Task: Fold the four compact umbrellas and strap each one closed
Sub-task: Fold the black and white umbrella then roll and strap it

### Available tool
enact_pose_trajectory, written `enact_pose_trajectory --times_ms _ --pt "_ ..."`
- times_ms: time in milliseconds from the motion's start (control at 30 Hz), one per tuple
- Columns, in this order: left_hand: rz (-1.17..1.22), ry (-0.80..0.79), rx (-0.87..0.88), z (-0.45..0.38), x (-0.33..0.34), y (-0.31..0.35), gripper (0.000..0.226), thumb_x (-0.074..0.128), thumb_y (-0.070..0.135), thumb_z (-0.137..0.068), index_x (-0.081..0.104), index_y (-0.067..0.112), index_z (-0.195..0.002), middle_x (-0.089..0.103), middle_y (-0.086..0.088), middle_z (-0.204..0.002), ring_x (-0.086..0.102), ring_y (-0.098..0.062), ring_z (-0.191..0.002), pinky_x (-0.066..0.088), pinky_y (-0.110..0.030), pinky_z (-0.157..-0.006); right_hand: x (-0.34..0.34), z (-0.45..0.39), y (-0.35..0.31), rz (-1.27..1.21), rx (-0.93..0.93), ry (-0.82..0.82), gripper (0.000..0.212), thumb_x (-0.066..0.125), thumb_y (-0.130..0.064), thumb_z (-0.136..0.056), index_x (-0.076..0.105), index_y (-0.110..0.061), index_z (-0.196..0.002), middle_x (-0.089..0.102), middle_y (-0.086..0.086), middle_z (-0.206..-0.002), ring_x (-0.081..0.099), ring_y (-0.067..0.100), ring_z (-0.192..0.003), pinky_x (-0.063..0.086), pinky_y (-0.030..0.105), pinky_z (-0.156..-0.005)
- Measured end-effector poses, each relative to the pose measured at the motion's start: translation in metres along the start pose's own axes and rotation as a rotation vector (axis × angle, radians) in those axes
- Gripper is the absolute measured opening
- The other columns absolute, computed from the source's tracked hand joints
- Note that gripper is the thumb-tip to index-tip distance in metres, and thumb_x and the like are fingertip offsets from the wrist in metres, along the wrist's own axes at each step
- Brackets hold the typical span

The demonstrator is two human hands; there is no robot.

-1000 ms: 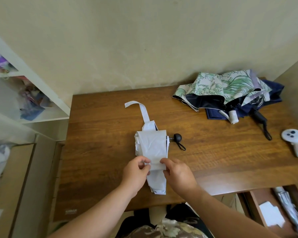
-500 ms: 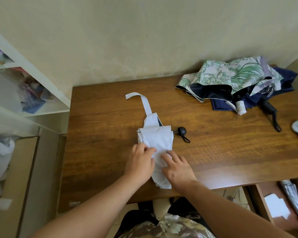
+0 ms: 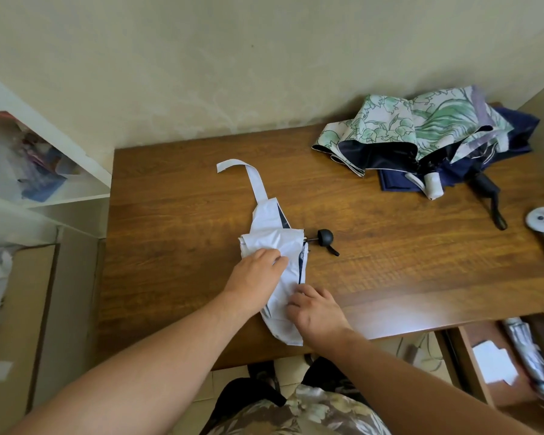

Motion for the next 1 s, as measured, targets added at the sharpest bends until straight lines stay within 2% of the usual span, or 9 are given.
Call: enact_pose_trajectory --times_ms 100,200,333,400,567,667,800,900,1000 --pt "-0.009 0.016 0.040 0.007 0.009 0.001 0.069 0.069 0.025 -0.098 0.038 0.017 -0.159 0.047 -0.002 -0.152 0.043 -0.023 -0.142 0.040 -0.037 -0.115 -0.001 0.011 0.001 -0.111 0.034 0.109 0.028 0.078 -0.010 -0.064 0.069 -0.019 -0.088 0.065 -0.002 -0.095 0.060 0.027 -0.109 0.053 0.044 -0.083" --pt "0.029 -0.030 0.037 0.011 0.013 0.002 0.069 0.050 0.037 -0.109 0.019 0.020 -0.167 0.028 0.002 -0.169 0.026 -0.020 -0.154 0.022 -0.037 -0.126 -0.002 0.026 -0.001 -0.141 0.033 0.187 0.016 0.075 -0.014 -0.081 0.064 -0.019 -0.093 0.062 -0.005 -0.100 0.056 0.025 -0.102 0.042 0.038 -0.071" --pt "0.066 -0.060 0.037 0.016 0.018 0.004 0.061 0.041 0.038 -0.112 0.020 0.022 -0.167 0.027 0.005 -0.169 0.028 -0.019 -0.151 0.026 -0.038 -0.124 0.006 0.037 -0.005 -0.137 -0.069 0.141 0.025 0.073 -0.013 -0.071 0.065 -0.021 -0.093 0.059 -0.007 -0.102 0.056 0.024 -0.101 0.044 0.039 -0.071" --pt "0.034 -0.067 0.050 0.017 0.023 0.006 0.064 0.042 0.040 -0.110 0.020 0.021 -0.167 0.026 0.004 -0.168 0.028 -0.021 -0.149 0.026 -0.039 -0.123 0.006 0.036 -0.006 -0.138 -0.079 0.100 0.019 0.070 -0.018 -0.076 0.069 -0.023 -0.095 0.059 -0.010 -0.105 0.056 0.024 -0.103 0.046 0.040 -0.073" --pt "-0.043 -0.107 0.106 0.024 0.034 0.008 0.070 0.036 0.051 -0.108 0.010 0.025 -0.167 0.014 -0.002 -0.166 0.016 -0.026 -0.152 0.016 -0.043 -0.127 -0.015 0.014 0.010 -0.264 0.151 0.183 0.023 0.059 -0.025 -0.088 0.071 -0.023 -0.108 0.061 -0.005 -0.112 0.057 0.024 -0.103 0.045 0.036 -0.070" --pt "-0.074 -0.190 0.088 0.032 0.044 0.016 0.069 0.038 0.059 -0.103 0.013 0.039 -0.164 -0.007 -0.007 -0.173 -0.009 -0.030 -0.159 0.000 -0.051 -0.129 -0.026 -0.012 0.021 -0.266 0.222 0.123 0.034 0.057 -0.027 -0.095 0.064 -0.022 -0.128 0.057 -0.002 -0.132 0.052 0.023 -0.121 0.049 0.041 -0.082" --pt "-0.152 -0.217 0.067 0.045 0.065 0.026 0.075 0.028 0.063 -0.105 -0.012 0.040 -0.165 -0.037 -0.015 -0.167 -0.038 -0.037 -0.152 -0.015 -0.062 -0.124 -0.032 -0.041 0.036 -0.236 0.211 -0.136 0.048 0.046 -0.031 -0.105 0.044 -0.022 -0.153 0.036 -0.003 -0.158 0.031 0.023 -0.146 0.039 0.046 -0.110" --pt "-0.199 -0.166 0.198 0.068 0.086 0.031 0.083 0.031 0.064 -0.106 -0.010 0.025 -0.167 -0.033 -0.014 -0.169 -0.038 -0.038 -0.152 -0.019 -0.063 -0.124 -0.033 -0.052 0.045 -0.213 0.170 -0.158 0.046 0.050 -0.028 -0.103 0.048 -0.023 -0.149 0.040 -0.002 -0.155 0.037 0.027 -0.141 0.040 0.046 -0.107" --pt "-0.163 -0.153 0.394 0.099 0.104 0.029 0.087 0.043 0.061 -0.101 0.015 0.013 -0.168 -0.005 -0.013 -0.176 -0.014 -0.038 -0.161 0.002 -0.057 -0.129 -0.033 -0.059 0.046 -0.182 0.159 -0.107 0.038 0.052 -0.027 -0.102 0.057 -0.020 -0.138 0.050 0.000 -0.144 0.045 0.029 -0.131 0.043 0.043 -0.099"
Point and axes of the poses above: each hand's wrist, its own z-axis away from the middle knuckle, its own x-axis out of the palm, y = z × x, the point moved 3 cm from there along -z, towards the middle knuckle
